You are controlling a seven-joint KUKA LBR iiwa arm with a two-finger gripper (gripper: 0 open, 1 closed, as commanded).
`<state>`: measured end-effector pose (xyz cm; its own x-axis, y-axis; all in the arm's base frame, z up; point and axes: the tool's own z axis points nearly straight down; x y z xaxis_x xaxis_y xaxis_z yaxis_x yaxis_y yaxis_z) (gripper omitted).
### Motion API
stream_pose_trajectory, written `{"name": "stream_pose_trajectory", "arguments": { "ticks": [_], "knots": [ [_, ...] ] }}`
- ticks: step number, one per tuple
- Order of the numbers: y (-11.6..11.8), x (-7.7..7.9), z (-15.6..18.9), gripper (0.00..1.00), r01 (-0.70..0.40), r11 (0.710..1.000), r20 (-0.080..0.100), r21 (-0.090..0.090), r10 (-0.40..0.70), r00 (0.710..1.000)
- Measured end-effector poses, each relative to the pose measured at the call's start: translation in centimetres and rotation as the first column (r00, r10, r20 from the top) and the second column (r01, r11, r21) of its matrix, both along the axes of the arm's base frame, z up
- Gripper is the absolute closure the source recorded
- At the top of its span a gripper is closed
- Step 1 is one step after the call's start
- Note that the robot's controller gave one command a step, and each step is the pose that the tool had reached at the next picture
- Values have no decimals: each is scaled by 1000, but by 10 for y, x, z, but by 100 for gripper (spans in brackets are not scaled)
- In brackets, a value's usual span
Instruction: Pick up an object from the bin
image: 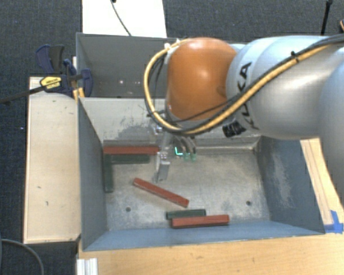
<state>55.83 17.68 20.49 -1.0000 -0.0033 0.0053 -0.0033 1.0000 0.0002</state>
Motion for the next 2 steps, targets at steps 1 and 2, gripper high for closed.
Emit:
{"name": "stream_pose_trajectory", "arguments": {
  "ticks": [1, 2],
  "knots": [
    [-32, -27, -61, 0, 53, 999, -1, -3, -53, 999],
    [-38, -15, -136, 0, -156, 988, 2, 0, 156, 988]
  ]
}}
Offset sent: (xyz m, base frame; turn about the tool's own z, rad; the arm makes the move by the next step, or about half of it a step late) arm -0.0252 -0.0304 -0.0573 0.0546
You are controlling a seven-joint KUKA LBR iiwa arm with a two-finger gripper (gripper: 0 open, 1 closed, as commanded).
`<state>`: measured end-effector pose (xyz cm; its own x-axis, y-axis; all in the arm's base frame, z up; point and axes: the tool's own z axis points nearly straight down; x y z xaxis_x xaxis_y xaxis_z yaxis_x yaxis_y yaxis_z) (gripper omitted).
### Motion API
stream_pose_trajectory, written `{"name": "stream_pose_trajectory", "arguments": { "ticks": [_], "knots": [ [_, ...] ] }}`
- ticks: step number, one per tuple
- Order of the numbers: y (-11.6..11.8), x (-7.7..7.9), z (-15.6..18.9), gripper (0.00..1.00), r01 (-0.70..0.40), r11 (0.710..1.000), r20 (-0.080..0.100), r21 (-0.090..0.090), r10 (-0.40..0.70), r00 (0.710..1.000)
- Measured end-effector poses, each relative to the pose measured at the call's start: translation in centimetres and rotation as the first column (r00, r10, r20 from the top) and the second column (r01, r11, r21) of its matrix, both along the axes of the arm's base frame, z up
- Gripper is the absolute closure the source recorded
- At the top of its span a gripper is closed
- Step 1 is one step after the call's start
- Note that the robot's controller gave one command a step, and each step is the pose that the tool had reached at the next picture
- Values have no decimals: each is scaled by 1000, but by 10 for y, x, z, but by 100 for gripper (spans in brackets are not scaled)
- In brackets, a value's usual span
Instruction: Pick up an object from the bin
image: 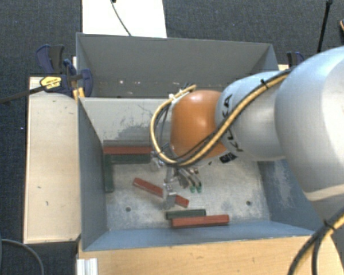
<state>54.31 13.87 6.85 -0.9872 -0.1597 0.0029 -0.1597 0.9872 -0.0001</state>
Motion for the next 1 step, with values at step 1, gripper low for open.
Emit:
{"name": "stream_pose_trajectory", "arguments": {
  "ticks": [1],
  "knots": [
    [1, 1, 2, 100, 5, 1000, 3, 2, -5, 1000]
  ]
}}
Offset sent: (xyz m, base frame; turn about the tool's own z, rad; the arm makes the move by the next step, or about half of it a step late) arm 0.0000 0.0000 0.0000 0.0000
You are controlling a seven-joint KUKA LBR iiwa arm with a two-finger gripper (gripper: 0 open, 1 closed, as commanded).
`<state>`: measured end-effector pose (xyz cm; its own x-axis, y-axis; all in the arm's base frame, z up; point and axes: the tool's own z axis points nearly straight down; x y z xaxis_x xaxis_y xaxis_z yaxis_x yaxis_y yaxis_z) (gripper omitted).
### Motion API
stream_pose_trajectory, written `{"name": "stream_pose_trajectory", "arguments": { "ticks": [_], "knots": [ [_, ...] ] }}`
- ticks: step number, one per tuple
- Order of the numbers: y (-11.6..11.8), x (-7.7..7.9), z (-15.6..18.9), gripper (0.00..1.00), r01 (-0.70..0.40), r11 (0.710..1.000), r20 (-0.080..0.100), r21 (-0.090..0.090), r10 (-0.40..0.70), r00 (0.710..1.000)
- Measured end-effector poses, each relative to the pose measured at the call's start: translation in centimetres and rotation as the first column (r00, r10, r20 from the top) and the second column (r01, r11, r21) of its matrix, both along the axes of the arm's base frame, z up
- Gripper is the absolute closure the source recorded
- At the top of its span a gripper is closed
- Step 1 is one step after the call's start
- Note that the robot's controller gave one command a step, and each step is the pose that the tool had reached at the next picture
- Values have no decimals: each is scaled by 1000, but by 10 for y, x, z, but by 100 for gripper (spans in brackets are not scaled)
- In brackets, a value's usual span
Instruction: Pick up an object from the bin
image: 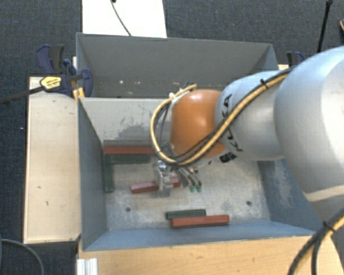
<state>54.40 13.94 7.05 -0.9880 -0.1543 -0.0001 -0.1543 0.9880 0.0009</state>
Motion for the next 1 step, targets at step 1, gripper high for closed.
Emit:
{"name": "stream_pose_trajectory", "arguments": {
  "ticks": [1],
  "knots": [
    [-4, -6, 149, 100, -20, 1000, 11, 1, 20, 1000]
  ]
}}
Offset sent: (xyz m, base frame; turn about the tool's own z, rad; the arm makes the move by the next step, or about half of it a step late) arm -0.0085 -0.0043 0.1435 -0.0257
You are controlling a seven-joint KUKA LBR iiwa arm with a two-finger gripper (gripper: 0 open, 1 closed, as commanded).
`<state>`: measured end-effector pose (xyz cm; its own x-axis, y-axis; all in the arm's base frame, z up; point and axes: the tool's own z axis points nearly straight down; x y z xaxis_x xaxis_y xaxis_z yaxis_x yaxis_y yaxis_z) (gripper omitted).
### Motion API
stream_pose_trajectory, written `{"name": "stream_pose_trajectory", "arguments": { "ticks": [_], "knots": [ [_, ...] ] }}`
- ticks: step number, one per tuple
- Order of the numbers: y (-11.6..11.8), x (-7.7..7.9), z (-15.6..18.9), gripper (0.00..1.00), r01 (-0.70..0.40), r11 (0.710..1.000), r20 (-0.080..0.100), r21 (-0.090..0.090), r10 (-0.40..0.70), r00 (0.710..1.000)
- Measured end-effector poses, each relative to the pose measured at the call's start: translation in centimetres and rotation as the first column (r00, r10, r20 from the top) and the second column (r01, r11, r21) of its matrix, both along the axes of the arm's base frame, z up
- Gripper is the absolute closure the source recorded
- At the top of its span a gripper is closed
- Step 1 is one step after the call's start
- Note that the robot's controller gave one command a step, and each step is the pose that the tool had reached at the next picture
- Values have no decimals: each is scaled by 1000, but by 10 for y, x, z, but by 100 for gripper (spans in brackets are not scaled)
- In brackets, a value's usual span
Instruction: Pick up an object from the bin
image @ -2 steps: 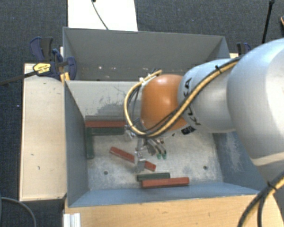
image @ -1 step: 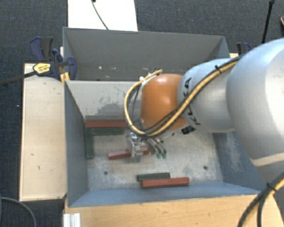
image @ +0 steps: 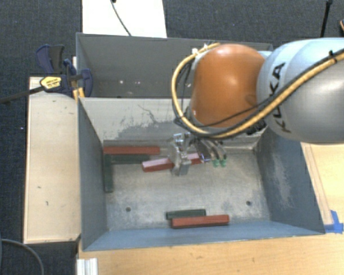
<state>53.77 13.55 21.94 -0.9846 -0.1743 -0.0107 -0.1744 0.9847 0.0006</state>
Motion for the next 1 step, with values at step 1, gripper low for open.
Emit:
{"name": "stream_pose_trajectory", "arguments": {
  "ticks": [1],
  "knots": [
    [-19, 6, -1, 100, -290, 957, -5, -3, 290, 957]
  ]
}}
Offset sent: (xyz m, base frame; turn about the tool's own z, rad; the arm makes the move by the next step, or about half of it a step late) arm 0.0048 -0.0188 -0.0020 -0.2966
